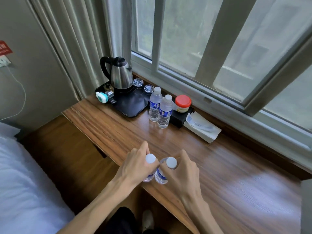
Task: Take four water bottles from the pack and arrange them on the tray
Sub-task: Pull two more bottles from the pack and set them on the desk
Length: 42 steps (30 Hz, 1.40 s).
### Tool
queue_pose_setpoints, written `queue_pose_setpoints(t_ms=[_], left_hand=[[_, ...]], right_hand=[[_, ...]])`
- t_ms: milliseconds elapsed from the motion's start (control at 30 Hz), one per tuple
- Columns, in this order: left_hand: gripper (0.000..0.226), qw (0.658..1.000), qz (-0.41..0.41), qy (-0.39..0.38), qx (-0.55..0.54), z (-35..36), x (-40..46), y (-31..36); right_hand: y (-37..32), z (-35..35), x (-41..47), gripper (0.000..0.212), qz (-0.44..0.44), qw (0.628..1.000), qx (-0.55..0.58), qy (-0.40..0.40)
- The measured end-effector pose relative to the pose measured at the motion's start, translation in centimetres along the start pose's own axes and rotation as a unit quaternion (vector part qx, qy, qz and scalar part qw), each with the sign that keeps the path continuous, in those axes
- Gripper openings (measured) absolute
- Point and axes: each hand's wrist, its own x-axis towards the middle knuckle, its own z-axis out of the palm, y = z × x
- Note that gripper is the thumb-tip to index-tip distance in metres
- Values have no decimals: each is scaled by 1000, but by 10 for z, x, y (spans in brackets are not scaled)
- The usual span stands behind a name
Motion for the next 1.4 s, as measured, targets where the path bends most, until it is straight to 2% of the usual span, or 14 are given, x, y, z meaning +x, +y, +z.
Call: queue_pose_setpoints(t_ms=[300,567,867,1400], left_hand=[[36,996,50,-62,41,-51,106,-56],[35,985,124,-99,64,-70,197,-70],[33,982,141,-123,25,-60,261,-60],[29,987,124,-104,-13,-38,294,-48]], right_hand=[[-57,70,71,31,81,995,-15,56],[-87,110,131,32,130,983,-28,126],[-98,100,186,36,151,973,-12,172],[-95,86,220,27,161,969,-30,185]])
